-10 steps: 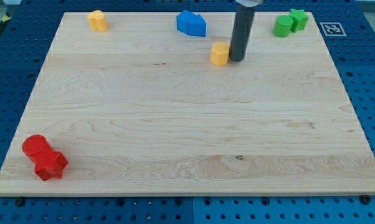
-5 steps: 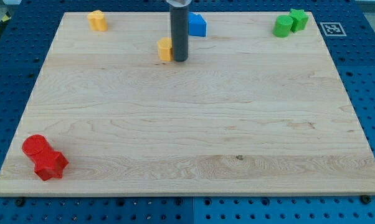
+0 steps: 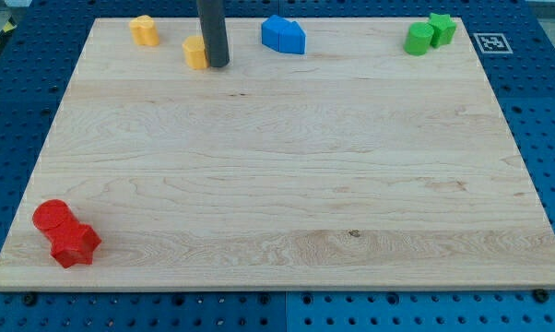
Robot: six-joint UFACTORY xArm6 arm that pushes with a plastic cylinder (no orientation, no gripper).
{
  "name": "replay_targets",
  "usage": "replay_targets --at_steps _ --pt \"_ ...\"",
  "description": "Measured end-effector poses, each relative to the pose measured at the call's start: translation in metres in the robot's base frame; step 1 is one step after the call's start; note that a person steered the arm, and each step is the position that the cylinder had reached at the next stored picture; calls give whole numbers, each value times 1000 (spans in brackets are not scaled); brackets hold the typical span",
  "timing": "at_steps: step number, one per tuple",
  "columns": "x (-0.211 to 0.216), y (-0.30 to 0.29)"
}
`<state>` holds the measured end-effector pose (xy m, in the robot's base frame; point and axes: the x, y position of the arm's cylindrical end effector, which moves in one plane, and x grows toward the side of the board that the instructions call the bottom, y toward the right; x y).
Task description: Push the yellow hexagon to the top left
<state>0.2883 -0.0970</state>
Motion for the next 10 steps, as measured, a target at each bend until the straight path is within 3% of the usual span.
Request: replay_targets --at_steps 3,8,9,10 --pt "-37 -23" --pt "-39 -51" --pt "-26 -49" --pt "63 -12"
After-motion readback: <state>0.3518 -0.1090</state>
